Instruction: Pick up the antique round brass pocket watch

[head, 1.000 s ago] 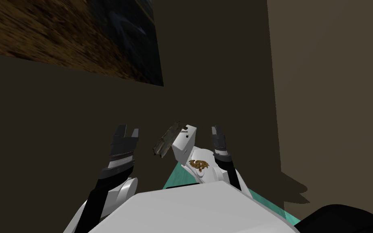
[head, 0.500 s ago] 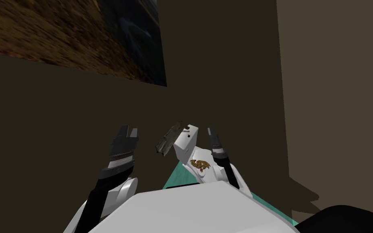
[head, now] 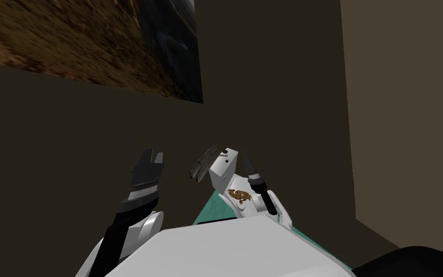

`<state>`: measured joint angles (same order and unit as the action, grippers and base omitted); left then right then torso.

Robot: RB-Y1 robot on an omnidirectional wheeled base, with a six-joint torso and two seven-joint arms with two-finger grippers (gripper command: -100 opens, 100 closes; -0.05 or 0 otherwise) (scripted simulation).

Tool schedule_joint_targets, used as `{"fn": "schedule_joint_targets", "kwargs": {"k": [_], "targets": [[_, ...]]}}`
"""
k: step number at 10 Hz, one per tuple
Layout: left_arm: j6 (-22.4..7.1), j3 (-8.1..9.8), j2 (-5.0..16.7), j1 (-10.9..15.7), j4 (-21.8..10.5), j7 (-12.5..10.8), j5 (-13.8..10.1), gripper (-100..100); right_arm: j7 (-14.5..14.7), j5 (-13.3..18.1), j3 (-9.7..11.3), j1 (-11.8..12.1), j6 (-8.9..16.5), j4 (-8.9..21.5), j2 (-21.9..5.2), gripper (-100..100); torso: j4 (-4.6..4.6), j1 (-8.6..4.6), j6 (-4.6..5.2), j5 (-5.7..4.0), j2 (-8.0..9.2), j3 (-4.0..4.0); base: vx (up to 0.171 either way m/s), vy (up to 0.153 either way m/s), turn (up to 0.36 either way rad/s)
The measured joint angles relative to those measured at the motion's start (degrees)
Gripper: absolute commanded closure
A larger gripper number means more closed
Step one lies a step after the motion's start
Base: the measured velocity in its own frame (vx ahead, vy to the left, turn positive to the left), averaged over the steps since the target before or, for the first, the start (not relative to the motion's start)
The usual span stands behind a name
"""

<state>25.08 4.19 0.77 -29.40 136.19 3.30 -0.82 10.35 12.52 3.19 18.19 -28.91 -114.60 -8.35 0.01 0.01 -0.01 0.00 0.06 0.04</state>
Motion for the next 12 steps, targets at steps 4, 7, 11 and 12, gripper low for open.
{"fn": "schedule_joint_targets", "kwargs": {"k": [4, 7, 11, 12], "targets": [[0.0, 0.00, 0.0, 0.0, 0.0, 0.0, 0.0, 0, 0.4, 4.7, 0.1, -4.5, 4.4, 6.5, -2.0, -100, 0.01, -0.02, 0.03, 0.00, 0.03, 0.02, -0.033, 0.004, 0.122], [0.0, 0.00, 0.0, 0.0, 0.0, 0.0, 0.0, 0, 0.6, 7.3, -0.2, -7.7, 6.2, 11.8, -3.0, -100, 0.00, 0.00, 0.01, 0.00, 0.00, 0.00, -0.029, 0.009, 0.123], [0.0, 0.00, 0.0, 0.0, 0.0, 0.0, 0.0, 0, 0.8, 11.2, -0.1, -11.6, 10.5, 17.3, -4.6, -100, 0.01, 0.00, 0.04, 0.00, 0.04, 0.03, -0.033, 0.008, 0.098], [0.0, 0.00, 0.0, 0.0, 0.0, 0.0, 0.0, 0, 1.0, 12.3, -0.2, -12.9, 10.9, 19.4, -4.8, -100, 0.01, 0.01, 0.01, 0.01, 0.02, 0.02, -0.025, 0.006, 0.069]]}}
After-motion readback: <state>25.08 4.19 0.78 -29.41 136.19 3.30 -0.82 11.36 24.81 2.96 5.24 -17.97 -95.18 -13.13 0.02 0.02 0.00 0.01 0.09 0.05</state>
